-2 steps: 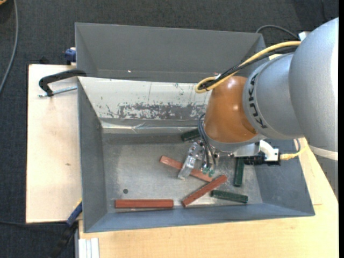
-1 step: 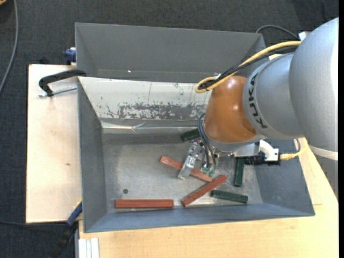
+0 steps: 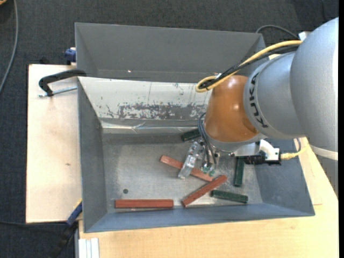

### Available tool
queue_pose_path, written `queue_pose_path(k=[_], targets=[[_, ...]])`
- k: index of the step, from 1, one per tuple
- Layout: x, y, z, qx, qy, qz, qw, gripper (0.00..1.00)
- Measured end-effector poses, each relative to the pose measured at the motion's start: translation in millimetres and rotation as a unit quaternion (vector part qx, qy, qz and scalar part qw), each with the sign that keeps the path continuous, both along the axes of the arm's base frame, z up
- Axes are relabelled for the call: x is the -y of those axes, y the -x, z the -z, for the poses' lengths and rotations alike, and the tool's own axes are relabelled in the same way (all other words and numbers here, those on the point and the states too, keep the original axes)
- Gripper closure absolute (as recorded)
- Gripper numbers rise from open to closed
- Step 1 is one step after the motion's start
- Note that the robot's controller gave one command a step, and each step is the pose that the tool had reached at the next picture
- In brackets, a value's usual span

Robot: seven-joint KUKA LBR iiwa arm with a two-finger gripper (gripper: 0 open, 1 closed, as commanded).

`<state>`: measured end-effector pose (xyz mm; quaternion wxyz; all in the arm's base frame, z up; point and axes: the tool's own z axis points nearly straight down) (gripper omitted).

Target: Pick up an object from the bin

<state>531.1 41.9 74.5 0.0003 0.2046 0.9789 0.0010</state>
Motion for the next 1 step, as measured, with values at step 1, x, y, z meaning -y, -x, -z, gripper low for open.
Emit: queue_pose_path(k=[1], targets=[[0.0,1.0,-8.6,-0.0019,0.000,0.000,1.0000,1.00]])
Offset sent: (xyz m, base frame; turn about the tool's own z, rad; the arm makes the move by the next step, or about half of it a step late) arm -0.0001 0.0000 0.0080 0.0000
